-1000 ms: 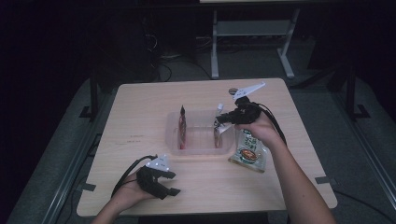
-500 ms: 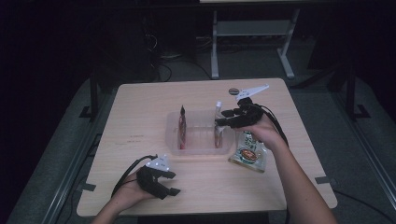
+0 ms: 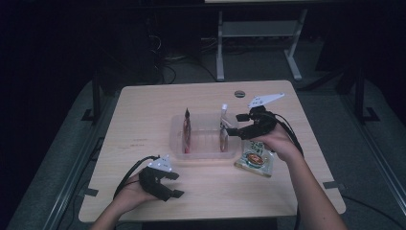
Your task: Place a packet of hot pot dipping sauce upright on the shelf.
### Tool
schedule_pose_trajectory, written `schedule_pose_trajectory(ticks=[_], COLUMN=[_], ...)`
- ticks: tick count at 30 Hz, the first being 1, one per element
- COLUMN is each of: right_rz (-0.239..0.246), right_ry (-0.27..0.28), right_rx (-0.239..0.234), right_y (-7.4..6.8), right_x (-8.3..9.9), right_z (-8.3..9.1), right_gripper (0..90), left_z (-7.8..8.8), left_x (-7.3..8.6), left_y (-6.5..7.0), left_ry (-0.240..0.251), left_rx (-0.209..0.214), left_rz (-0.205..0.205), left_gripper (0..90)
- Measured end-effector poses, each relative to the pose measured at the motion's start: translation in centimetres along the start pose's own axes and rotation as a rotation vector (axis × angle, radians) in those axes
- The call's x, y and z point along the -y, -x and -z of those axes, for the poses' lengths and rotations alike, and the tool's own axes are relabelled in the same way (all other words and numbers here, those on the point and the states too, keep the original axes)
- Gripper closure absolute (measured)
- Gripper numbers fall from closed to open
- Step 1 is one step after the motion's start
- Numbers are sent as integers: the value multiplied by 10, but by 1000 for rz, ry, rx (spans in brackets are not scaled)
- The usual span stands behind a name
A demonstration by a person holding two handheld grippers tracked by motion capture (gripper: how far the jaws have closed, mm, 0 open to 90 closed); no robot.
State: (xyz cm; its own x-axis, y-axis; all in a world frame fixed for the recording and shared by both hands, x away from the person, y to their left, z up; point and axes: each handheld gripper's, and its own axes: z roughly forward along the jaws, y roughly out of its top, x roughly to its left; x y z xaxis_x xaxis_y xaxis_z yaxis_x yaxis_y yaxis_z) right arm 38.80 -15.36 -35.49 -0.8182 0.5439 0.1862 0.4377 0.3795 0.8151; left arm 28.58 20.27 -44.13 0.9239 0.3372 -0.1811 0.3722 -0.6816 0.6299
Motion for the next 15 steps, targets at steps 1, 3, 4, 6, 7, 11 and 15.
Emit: schedule_pose_trajectory(ticks=[1,3,4,6,7,11,15], right_rz=[0,-1,2,10,14,17,33], right_ry=[0,4,11,-3,7,20,1], right_rx=[0,5,6,27,33,37,67], right_y=[0,-1,-2,-5,-7,-12,-18], right_x=[0,4,6,8,10,19,28], right_z=[0,3,4,8,10,19,29], right_gripper=[230,229,227,220,225,225,221], left_z=[0,1,3,4,4,6,8], left_x=[0,0,0,1,1,3,4], left_y=[0,0,0,-1,-1,-1,-1], left_ry=[0,2,-2,-2,-2,9,13], left_rx=[0,1,-3,-2,-3,-8,-13], left_rz=[0,2,-1,-3,-1,15,10], left_gripper=[298,296,293,285,283,280,280])
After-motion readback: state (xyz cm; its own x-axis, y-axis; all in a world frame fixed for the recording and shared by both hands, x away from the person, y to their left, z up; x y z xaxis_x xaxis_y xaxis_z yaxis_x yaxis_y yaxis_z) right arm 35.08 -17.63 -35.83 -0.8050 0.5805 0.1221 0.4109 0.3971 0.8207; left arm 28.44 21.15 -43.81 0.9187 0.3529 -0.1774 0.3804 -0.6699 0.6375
